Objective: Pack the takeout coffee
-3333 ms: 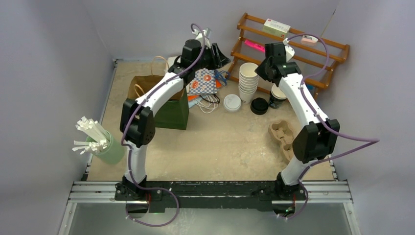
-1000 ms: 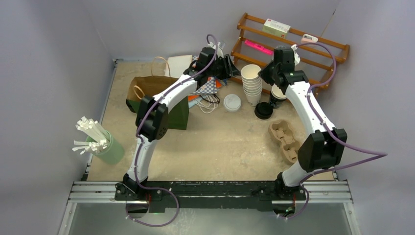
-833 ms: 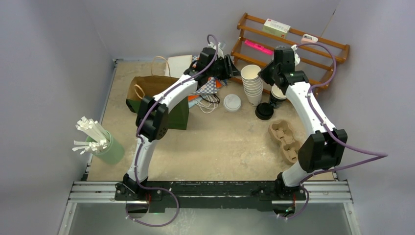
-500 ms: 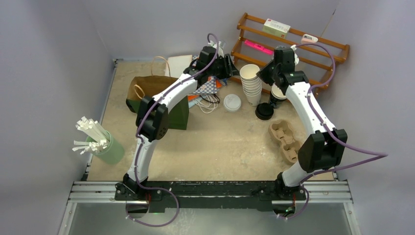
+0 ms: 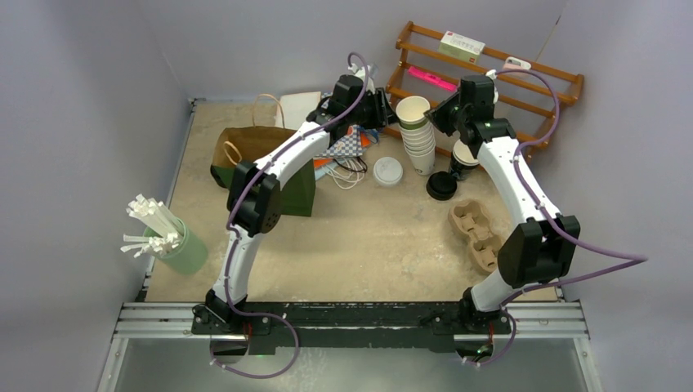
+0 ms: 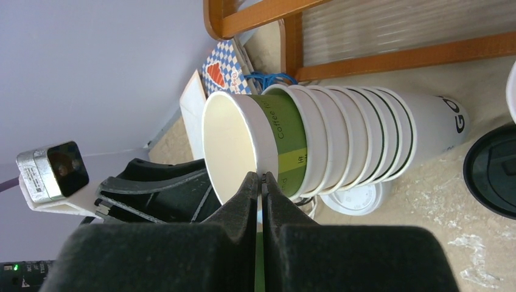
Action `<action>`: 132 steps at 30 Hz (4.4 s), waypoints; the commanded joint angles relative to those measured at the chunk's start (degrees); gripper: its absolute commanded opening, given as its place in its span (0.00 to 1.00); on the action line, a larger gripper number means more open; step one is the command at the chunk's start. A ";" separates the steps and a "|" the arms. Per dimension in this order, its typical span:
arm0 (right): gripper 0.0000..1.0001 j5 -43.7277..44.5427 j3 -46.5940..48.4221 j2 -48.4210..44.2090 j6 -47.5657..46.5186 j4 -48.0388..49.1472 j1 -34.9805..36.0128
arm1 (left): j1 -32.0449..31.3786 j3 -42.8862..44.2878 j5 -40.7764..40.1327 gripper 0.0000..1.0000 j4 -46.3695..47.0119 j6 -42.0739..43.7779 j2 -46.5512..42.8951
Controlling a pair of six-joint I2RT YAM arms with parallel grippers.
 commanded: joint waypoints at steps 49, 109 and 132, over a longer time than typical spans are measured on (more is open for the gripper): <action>0.00 -24.11 -23.67 -28.40 -20.22 -6.54 0.18 | -2.20 -17.78 -7.50 0.49 -9.34 16.63 -30.58; 0.98 24.32 -33.29 -33.03 -1.19 -31.83 0.24 | -3.73 -75.84 -17.72 0.63 4.12 20.53 -45.76; 0.97 13.98 -27.25 -21.92 -17.25 -9.86 9.27 | -9.73 -89.22 -0.48 0.79 29.83 28.11 -63.09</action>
